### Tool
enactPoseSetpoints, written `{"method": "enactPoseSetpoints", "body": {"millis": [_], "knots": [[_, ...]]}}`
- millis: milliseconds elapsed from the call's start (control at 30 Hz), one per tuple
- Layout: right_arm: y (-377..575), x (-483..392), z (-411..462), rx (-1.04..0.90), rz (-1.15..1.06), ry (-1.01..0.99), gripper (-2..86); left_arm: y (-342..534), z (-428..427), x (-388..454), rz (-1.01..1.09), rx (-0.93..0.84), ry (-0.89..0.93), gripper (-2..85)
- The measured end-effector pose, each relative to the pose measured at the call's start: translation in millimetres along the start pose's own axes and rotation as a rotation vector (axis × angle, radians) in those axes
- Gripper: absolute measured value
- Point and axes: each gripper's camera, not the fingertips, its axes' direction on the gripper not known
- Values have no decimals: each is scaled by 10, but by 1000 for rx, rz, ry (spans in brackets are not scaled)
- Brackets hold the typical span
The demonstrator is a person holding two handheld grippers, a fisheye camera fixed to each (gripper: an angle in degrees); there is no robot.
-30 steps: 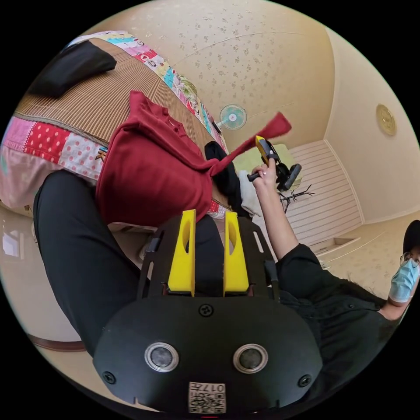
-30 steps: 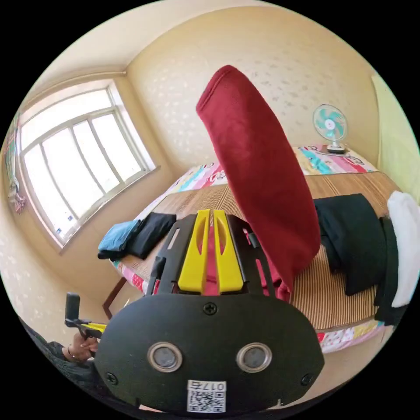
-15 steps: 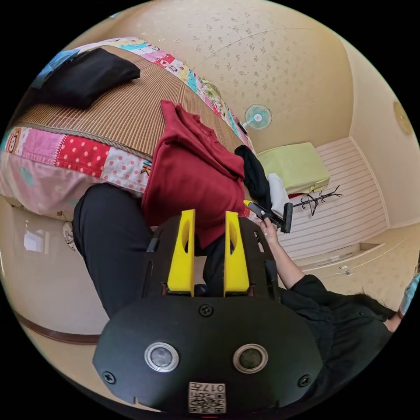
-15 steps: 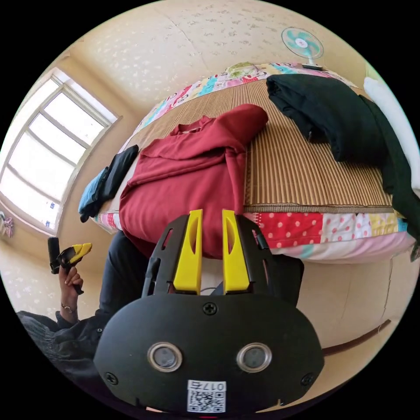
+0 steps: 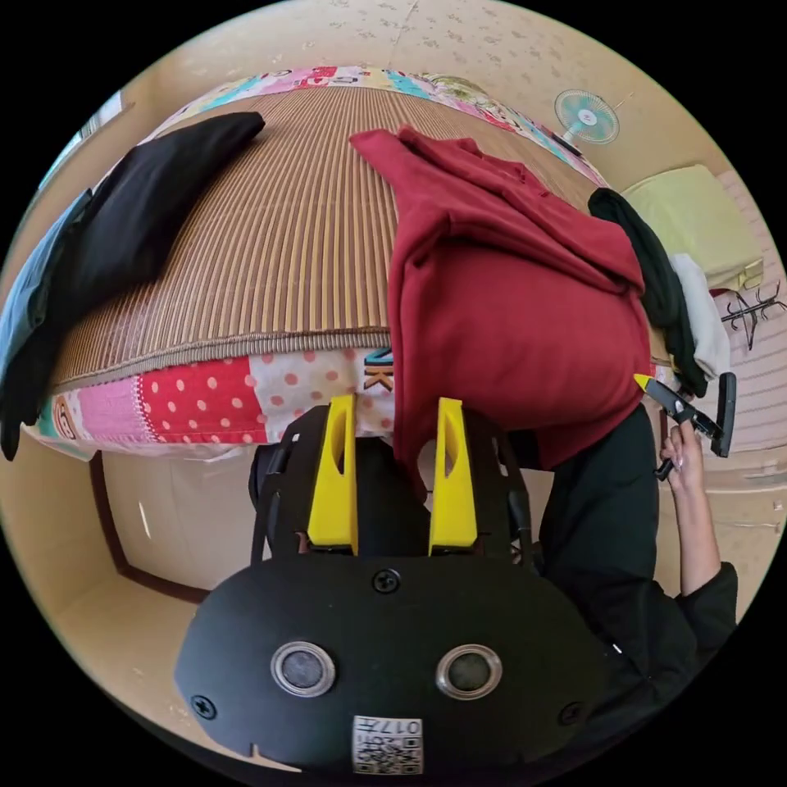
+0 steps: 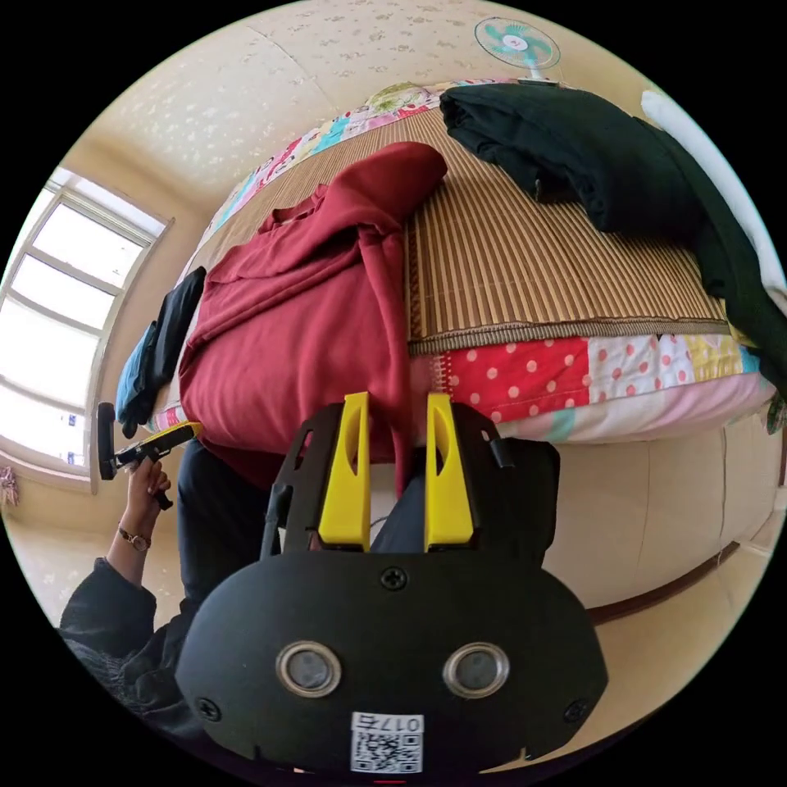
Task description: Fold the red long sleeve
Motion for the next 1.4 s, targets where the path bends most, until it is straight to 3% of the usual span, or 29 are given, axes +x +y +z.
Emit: {"method": "enactPoseSetpoints", "body": {"millis": [100,200,433,533,600,700,833,1000,1100,1300,1333,1400], "knots": [[41,-45,-4,-10,-58,-54,43,5,-75,242,81,-24,48,30],[-57,-10,-305,-6,-49,-138,34,71,-360,423,130,-3,-11,19],[-1070,-305,-1325,217,-109,-181,46,-633,-1711,456,137,267,204,39],[-1405,-247,-1493,225,-56,-121,79,-1011,-2117,277,71,387,204,94],[-1330,-170,-1566,252,-28,-111,97,-1063,-2086,52,-11,359,251,145],[-904,-45,-1473,243,-132,-128,114,-730,-1697,-80,30,305,289,151],[-306,387,-901,62,-143,-26,136,-227,-1047,-223,38,177,196,155],[104,931,-642,-36,-61,-199,149,306,-709,-407,71,123,164,158],[133,1094,-564,-107,-65,-277,144,346,-730,-505,102,105,199,158],[56,1287,-712,-149,-39,-259,76,252,-763,-590,111,48,45,93],[69,1299,-754,-190,-64,-315,60,254,-786,-614,110,43,55,77],[141,1341,-937,-187,-97,-420,47,307,-923,-753,127,23,261,43]]}}
